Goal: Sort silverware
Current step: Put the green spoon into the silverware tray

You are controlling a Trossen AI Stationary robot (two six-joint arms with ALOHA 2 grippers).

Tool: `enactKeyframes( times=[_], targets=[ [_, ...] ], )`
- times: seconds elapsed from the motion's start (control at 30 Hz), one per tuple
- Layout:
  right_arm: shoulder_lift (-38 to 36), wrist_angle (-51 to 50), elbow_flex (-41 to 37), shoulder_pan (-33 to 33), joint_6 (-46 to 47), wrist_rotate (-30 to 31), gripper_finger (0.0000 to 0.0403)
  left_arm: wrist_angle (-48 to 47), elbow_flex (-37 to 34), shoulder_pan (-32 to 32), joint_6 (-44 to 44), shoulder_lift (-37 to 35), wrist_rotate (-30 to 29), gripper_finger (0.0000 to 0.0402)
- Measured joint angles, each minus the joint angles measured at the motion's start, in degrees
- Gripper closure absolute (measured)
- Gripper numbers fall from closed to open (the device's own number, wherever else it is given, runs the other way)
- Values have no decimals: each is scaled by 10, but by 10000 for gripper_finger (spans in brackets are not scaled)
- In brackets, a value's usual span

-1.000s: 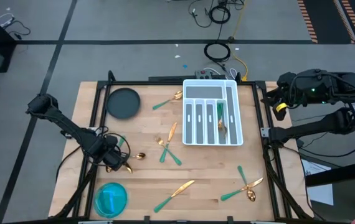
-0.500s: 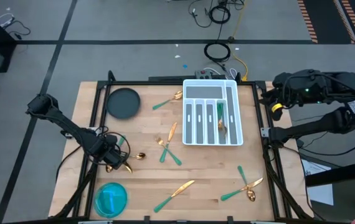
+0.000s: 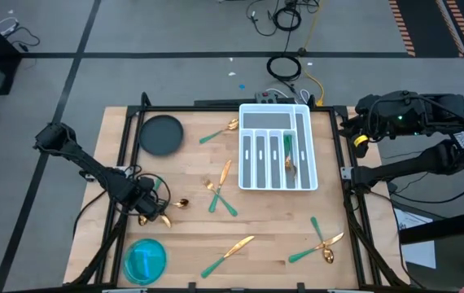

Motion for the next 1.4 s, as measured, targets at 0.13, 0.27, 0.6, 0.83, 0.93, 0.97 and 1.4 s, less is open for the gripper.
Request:
enactKeyframes(
  times=[0.13, 0.27, 0.6, 0.83, 0.93, 0.97, 1.4],
  targets=[
    [0, 8, 0, 0, 0, 0, 269, -1, 1, 0, -1, 0, 1, 387],
    [0, 7, 0, 0, -2, 0, 269, -19, 18, 0, -1, 2, 10, 388],
    [0, 7, 0, 0, -19, 1, 269, -32, 81, 0, -6, 2, 10, 388],
    [0, 7, 0, 0, -34, 1, 269, -20, 169, 3, -30, 1, -111, 388],
    [0, 7, 0, 0, -34, 1, 269, 9, 208, 3, -24, -1, -249, 389],
    [0, 7, 0, 0, -34, 1, 269, 21, 216, 3, -14, -2, -302, 389],
    [-2, 81, 0, 0, -72, -14, 269, 368, 227, 66, 345, -22, -591, 389]
  ],
)
